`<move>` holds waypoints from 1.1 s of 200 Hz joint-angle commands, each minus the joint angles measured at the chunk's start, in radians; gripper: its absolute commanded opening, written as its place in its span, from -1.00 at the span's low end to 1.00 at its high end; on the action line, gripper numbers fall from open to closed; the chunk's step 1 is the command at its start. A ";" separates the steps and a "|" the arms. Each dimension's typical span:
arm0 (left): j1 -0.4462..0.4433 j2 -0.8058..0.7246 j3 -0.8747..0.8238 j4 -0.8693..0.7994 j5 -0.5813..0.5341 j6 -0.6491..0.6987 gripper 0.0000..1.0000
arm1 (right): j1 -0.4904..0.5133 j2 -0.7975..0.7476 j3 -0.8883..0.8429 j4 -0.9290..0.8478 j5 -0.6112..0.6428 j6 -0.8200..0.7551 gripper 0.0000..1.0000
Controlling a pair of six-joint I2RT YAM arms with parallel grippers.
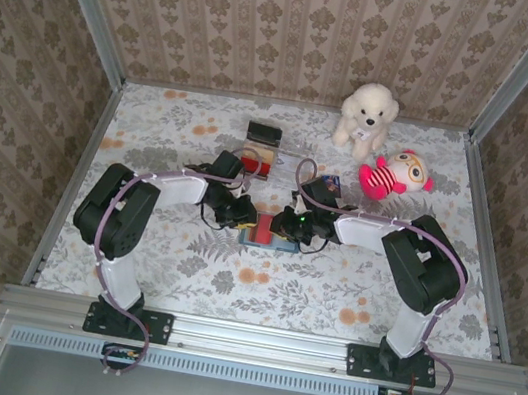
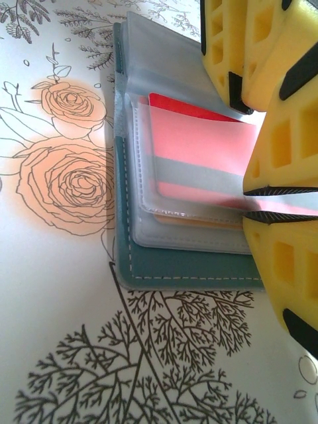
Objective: Take the credit cards out of the card holder
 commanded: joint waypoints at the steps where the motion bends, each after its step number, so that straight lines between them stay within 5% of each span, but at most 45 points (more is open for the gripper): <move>1: 0.009 0.017 -0.012 -0.057 -0.029 -0.008 -0.63 | -0.003 0.028 0.005 -0.008 -0.014 0.004 -0.63; 153: 0.009 0.034 -0.031 -0.040 -0.006 -0.006 -0.65 | -0.004 0.080 -0.008 0.146 -0.104 0.038 -0.72; 220: 0.023 0.007 -0.031 -0.056 -0.008 0.027 -0.57 | -0.030 0.054 -0.042 0.186 -0.108 0.086 -0.98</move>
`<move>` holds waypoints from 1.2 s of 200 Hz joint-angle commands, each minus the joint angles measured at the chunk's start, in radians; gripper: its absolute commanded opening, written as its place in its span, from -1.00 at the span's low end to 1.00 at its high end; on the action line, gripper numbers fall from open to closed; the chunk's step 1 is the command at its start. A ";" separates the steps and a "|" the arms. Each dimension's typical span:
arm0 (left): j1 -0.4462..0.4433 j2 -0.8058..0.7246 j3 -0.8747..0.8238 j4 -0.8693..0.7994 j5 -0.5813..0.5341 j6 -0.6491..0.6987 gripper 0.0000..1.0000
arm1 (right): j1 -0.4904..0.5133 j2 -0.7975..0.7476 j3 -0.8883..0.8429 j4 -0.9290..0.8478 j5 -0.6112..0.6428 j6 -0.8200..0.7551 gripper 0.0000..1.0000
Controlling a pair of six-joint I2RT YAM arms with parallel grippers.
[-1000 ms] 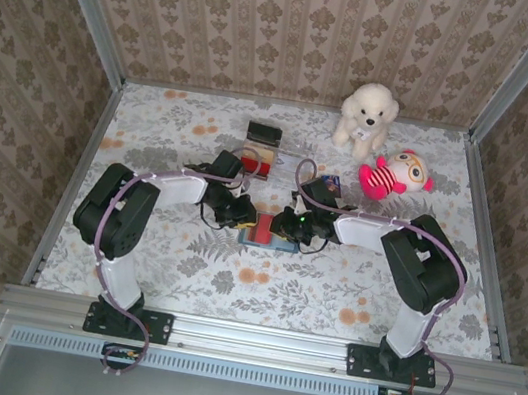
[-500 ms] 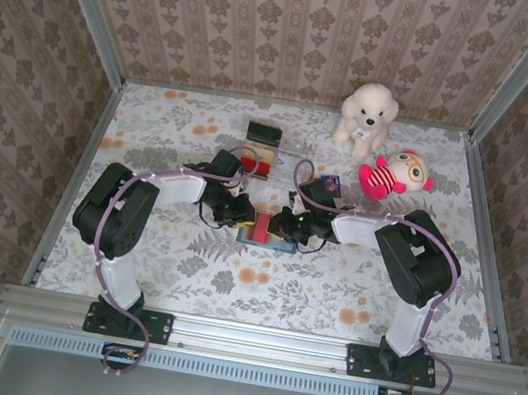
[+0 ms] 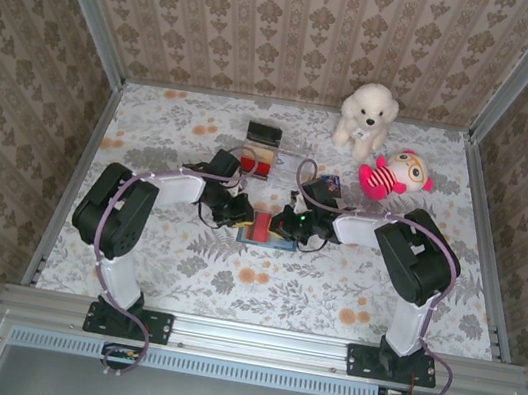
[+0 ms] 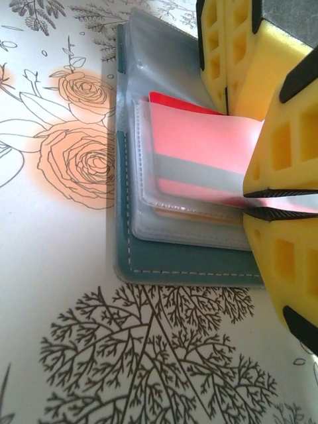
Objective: Take the credit cards out of the card holder
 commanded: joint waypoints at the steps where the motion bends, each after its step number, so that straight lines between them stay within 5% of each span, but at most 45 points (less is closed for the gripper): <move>1: 0.006 0.006 -0.022 -0.061 -0.008 0.027 -0.56 | -0.010 -0.011 -0.025 0.053 -0.014 0.028 -0.98; 47: 0.039 -0.043 -0.009 0.041 0.168 0.042 -0.34 | -0.024 -0.051 -0.048 0.013 -0.037 -0.006 -1.00; 119: 0.029 -0.024 0.012 0.011 0.164 0.075 -0.45 | -0.035 -0.045 -0.033 -0.053 -0.034 -0.049 -1.00; 184: -0.008 0.035 0.072 -0.093 0.050 0.111 -0.56 | -0.033 0.000 -0.002 -0.069 -0.046 -0.032 -0.59; 240: -0.009 0.061 0.037 -0.084 0.035 0.093 -0.59 | -0.023 0.044 0.024 -0.084 -0.053 -0.045 -0.50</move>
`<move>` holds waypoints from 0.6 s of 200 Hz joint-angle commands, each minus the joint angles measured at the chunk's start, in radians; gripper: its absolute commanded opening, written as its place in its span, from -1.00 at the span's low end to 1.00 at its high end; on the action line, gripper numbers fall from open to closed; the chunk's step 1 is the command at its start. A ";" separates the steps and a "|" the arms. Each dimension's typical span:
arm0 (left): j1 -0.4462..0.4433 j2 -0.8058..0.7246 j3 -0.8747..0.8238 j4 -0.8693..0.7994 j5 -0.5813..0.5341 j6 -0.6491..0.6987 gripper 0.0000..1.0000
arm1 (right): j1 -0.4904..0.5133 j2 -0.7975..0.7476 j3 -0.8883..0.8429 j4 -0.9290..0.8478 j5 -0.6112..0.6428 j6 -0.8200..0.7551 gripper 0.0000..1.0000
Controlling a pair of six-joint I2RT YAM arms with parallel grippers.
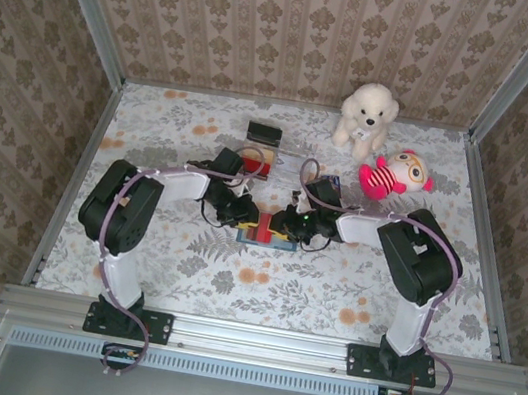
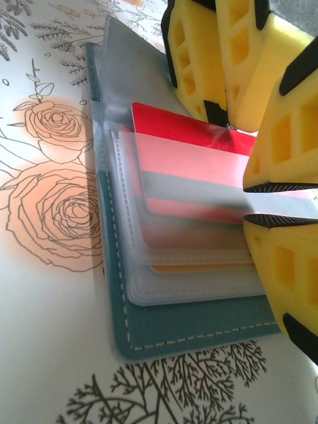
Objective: Take the credit cards out of the card holder
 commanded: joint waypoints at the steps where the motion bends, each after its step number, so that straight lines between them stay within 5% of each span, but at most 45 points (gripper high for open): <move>1: -0.001 0.019 -0.016 -0.034 -0.035 0.011 -0.59 | 0.006 0.044 0.017 -0.053 0.004 -0.009 -0.50; 48: -0.003 0.023 -0.024 -0.038 -0.042 0.009 -0.59 | 0.015 0.063 0.029 -0.057 0.008 -0.016 -0.53; 120: 0.014 -0.016 0.001 -0.028 -0.024 0.033 -0.55 | -0.015 -0.033 -0.042 -0.032 0.038 -0.034 -0.93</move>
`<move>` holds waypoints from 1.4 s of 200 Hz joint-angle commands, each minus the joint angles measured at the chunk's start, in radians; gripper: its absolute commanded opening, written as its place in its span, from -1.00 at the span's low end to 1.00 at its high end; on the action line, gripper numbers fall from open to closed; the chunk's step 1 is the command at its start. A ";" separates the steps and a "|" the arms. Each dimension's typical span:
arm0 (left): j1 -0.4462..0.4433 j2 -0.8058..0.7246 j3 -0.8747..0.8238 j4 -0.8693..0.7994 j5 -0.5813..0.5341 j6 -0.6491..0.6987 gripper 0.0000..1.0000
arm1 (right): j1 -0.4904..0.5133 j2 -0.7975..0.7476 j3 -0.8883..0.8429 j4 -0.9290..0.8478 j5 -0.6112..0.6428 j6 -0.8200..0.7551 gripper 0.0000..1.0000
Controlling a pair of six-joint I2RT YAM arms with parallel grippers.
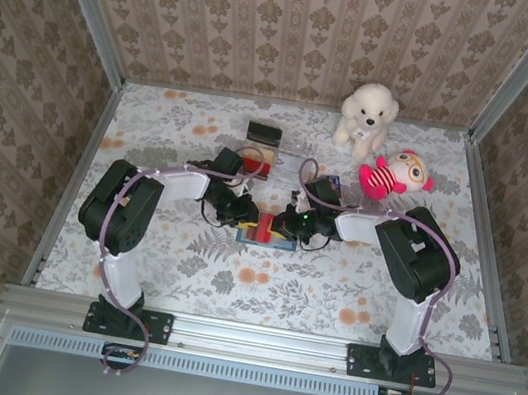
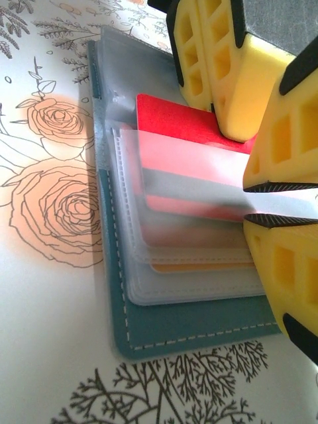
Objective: Take the credit cards out of the card holder
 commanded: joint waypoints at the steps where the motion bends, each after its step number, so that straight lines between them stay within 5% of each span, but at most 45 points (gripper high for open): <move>1: 0.013 -0.017 0.001 -0.027 -0.020 0.032 -0.55 | -0.015 -0.046 -0.048 -0.034 0.051 -0.028 -0.94; 72: 0.050 -0.144 -0.014 0.114 0.050 -0.034 -0.06 | -0.063 -0.235 -0.109 -0.074 0.022 -0.142 -1.00; 150: 0.117 -0.359 -0.046 0.277 0.141 -0.142 0.43 | -0.103 -0.356 0.070 -0.049 -0.253 -0.172 -1.00; 197: 0.123 -0.369 -0.033 0.474 0.212 -0.226 0.43 | -0.144 -0.302 0.236 -0.039 -0.409 -0.149 -1.00; 220: 0.112 -0.368 -0.018 0.518 0.222 -0.233 0.12 | -0.156 -0.270 0.285 -0.035 -0.472 -0.144 -1.00; 280: 0.091 -0.360 -0.011 0.663 0.302 -0.307 -0.19 | -0.185 -0.232 0.346 -0.034 -0.529 -0.151 -1.00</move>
